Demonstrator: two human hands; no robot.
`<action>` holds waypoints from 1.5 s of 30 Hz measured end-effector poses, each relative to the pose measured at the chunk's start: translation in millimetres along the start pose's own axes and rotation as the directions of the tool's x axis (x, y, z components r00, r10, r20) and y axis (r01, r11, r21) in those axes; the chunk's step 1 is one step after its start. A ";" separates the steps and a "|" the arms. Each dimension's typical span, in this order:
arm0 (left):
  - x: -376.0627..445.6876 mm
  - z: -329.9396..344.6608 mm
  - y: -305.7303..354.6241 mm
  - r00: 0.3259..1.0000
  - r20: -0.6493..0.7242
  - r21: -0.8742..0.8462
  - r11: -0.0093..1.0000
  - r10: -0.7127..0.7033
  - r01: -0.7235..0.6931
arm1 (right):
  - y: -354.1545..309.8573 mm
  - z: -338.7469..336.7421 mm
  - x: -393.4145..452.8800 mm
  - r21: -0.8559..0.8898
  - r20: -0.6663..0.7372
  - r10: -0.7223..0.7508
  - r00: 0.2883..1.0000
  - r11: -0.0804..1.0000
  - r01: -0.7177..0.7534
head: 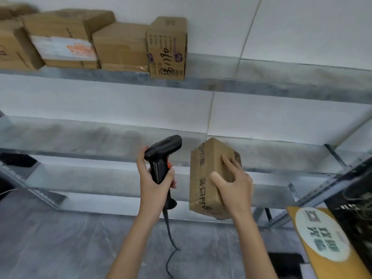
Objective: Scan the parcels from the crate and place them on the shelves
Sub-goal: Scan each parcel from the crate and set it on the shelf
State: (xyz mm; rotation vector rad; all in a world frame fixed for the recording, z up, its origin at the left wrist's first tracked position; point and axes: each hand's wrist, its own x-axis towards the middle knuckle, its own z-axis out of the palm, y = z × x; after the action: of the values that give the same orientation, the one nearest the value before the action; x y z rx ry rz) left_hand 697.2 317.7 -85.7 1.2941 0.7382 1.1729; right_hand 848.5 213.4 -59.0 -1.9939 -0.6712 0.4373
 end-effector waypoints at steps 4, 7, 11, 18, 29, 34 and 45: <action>-27.4 0.7 -26.7 0.990 -0.049 -0.027 0.991 -0.130 0.129 | 19.7 10.2 -8.1 0.168 0.042 0.065 0.997 0.983 -0.072; -34.7 5.3 -33.4 0.974 -0.068 -0.074 0.975 -0.217 0.212 | 21.8 18.7 -9.4 0.231 0.063 0.042 0.997 0.971 -0.056; -36.6 4.0 -33.4 0.964 -0.093 -0.030 0.969 -0.248 0.246 | 23.3 24.5 -10.9 0.266 0.110 0.044 0.993 0.961 -0.072; -41.8 2.0 -36.3 0.969 -0.097 -0.036 0.974 -0.227 0.224 | 25.4 24.5 -8.3 0.146 0.253 0.019 0.967 0.988 -0.057; -46.4 20.8 -29.4 0.976 -0.053 -0.068 0.976 -0.211 0.207 | 35.2 27.3 -7.2 -0.175 0.230 0.009 0.973 0.984 0.033; -46.0 18.5 -31.8 0.974 -0.026 -0.125 0.967 -0.226 0.221 | 35.4 33.8 -15.1 -0.268 0.128 -0.067 0.990 0.958 0.099; -36.8 -21.0 -43.9 0.947 -0.128 -0.027 0.956 -0.294 0.293 | 48.3 27.8 -17.5 0.029 0.050 -0.173 0.984 0.985 0.172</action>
State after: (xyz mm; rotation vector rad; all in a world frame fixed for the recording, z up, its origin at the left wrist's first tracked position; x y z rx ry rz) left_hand 677.2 295.4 -138.8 1.0638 0.9862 1.0222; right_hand 832.8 202.3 -114.2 -1.8884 -0.8602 0.3926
